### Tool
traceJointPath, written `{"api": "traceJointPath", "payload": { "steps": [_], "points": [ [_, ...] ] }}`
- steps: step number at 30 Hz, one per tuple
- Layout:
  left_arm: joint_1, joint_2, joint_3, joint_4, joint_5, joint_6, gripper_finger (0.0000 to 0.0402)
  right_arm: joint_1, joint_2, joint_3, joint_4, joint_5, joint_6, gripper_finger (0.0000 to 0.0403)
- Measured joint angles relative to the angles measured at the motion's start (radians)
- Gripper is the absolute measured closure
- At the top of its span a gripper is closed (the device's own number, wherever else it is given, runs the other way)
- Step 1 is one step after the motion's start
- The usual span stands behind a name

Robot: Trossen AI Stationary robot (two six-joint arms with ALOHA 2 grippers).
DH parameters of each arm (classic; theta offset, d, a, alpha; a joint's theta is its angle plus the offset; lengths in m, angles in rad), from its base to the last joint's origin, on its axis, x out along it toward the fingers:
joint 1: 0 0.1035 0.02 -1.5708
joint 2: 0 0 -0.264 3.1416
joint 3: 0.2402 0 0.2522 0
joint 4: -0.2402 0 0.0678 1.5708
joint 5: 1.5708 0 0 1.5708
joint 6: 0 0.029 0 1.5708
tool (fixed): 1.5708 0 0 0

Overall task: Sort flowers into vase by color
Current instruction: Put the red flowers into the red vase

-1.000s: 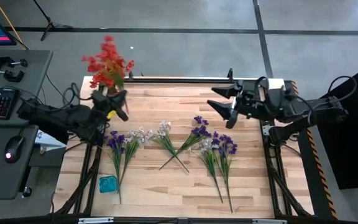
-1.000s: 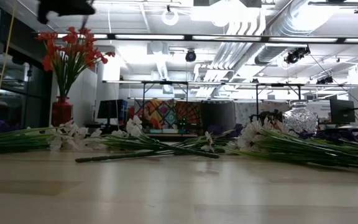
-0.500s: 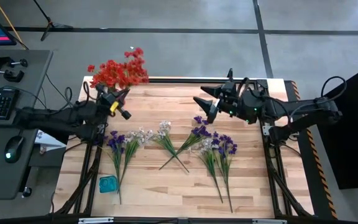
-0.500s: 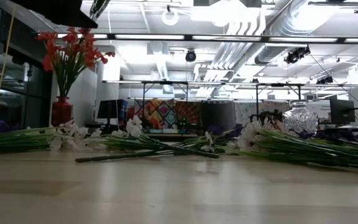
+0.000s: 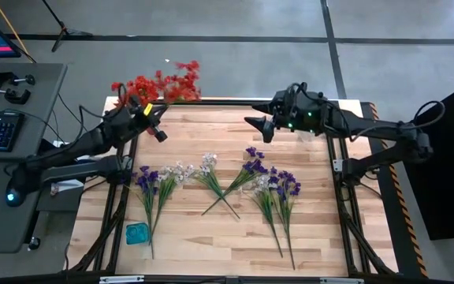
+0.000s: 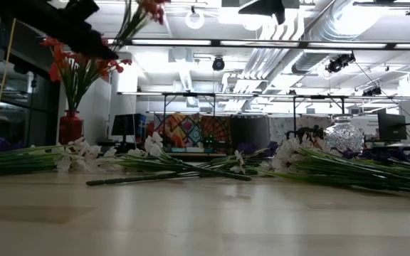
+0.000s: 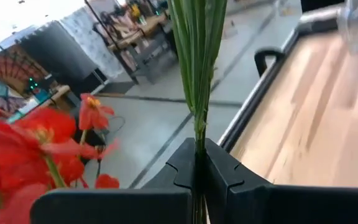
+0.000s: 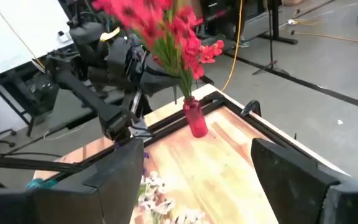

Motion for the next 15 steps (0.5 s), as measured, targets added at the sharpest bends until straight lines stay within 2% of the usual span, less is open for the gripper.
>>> {"api": "traceJointPath", "payload": {
  "steps": [6,15],
  "points": [
    [0.141,0.062,0.000,0.016,0.183,0.061,0.0401,-0.040,0.050,0.000,0.053,-0.047,0.043,0.0116],
    [0.257,0.115,0.000,0.066,0.259,0.132,0.0401,-0.039,0.113,0.000,0.112,-0.050,0.089,0.0116]
  ]
}}
